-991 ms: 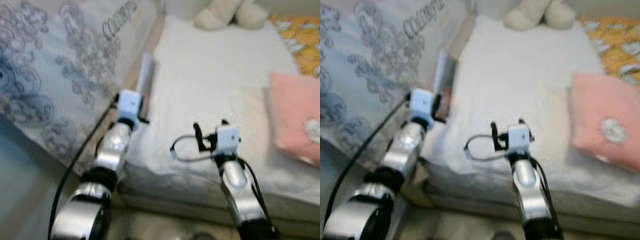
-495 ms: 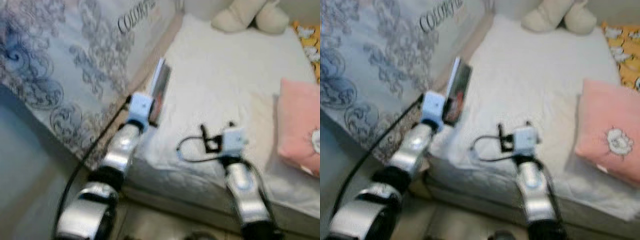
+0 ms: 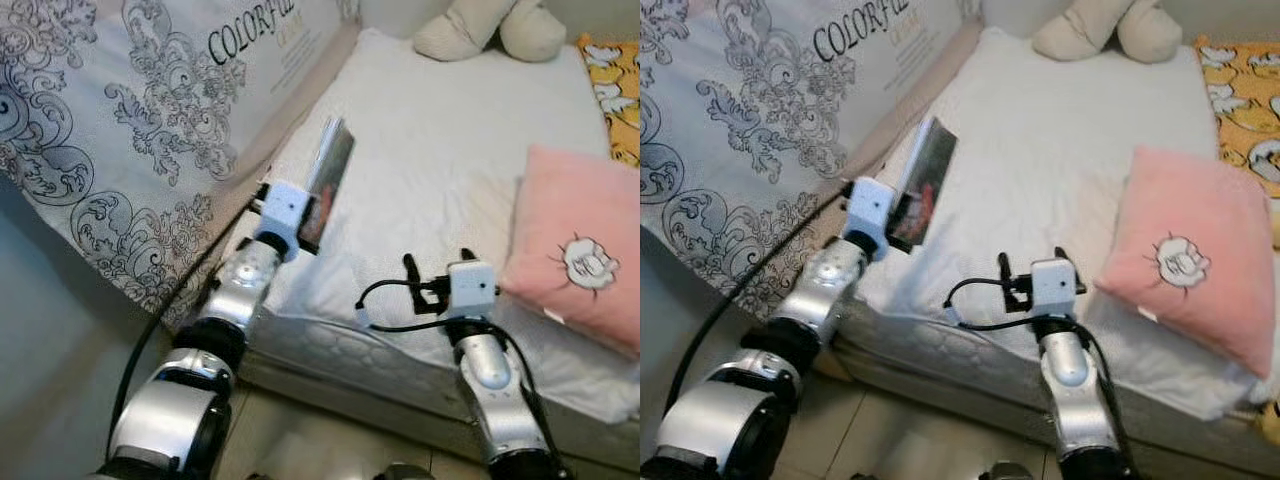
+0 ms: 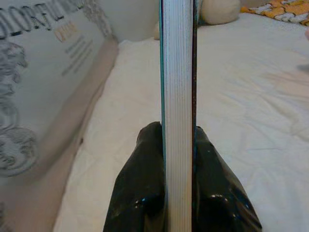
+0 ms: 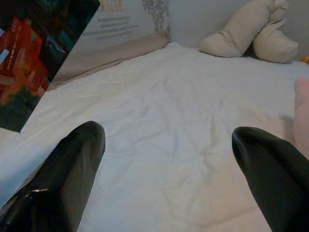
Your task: Clean up the room
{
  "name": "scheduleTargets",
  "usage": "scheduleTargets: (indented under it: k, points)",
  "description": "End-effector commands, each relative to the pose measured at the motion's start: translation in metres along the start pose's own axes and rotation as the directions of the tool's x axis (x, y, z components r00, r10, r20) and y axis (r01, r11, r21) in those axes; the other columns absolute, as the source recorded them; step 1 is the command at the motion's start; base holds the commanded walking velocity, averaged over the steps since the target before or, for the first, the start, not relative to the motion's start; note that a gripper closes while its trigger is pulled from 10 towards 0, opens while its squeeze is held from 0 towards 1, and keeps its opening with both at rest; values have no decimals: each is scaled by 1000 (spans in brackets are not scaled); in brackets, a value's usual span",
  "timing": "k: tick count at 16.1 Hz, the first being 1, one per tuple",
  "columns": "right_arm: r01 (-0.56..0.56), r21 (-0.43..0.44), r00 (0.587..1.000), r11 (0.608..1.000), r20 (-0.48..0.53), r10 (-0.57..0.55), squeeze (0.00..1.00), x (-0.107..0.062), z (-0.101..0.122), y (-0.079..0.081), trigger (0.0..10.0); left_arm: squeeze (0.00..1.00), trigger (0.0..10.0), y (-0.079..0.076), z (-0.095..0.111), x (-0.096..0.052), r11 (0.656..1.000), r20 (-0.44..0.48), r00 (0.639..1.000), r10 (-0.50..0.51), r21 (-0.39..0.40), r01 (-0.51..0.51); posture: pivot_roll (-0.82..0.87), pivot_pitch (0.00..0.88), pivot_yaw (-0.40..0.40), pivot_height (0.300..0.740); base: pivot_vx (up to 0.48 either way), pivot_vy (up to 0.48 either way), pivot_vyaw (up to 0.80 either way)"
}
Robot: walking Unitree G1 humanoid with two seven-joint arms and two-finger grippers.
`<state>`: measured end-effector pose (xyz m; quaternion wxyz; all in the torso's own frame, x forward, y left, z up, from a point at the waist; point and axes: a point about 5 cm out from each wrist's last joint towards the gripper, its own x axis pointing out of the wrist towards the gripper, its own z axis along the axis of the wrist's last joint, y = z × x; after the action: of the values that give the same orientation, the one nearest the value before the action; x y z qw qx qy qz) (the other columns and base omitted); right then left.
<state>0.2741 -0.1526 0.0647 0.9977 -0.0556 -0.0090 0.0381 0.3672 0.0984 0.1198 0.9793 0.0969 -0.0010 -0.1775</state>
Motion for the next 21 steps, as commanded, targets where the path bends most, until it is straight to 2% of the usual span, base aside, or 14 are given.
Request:
scheduleTargets:
  k: [1,5,7,9,14,16,17,18,21]
  points:
    - [10,8,1000,1000,-5,-10,0,1,3,2,10000,0,10000,6,10,4,1000,42,999,19,-16,-19,-309,0,101,740,0,0,-531]
    - [32,13,999,999,-20,-32,0,0,1,-2,10000,0,10000,1,9,4,1000,42,999,5,-28,-3,-318,0,103,740,0,0,-686]
    - [2,-1,1000,1000,-1,-2,0,-1,3,1,10000,0,10000,1,11,5,1000,59,998,7,5,-8,-318,0,98,740,0,0,0]
    - [0,-24,1000,1000,-16,0,0,-1,2,1,10000,0,10000,3,12,6,1000,61,998,13,0,-13,-319,0,95,740,0,0,-381]
    - [10,-18,1000,1000,-3,-10,0,-1,4,-1,10000,0,10000,5,14,7,999,69,997,33,6,-34,-323,0,92,740,0,0,-309]
    - [22,-4,1000,1000,4,-21,0,-1,5,-2,10000,0,10000,3,13,6,1000,68,997,30,4,-30,-324,0,93,740,0,0,-781]
    - [18,-11,1000,1000,5,-18,0,-2,5,-2,10000,0,10000,0,11,6,1000,63,998,17,-27,-15,-323,0,94,740,0,0,0]
    - [17,-11,1000,1000,8,-17,0,-2,5,-2,10000,0,10000,-1,12,6,997,77,997,3,-72,3,-324,0,94,740,480,0,0]
    - [18,-19,1000,1000,1,-18,0,-2,5,-1,10000,0,10000,-4,17,7,998,110,994,-19,-63,26,-323,0,94,740,480,0,0]
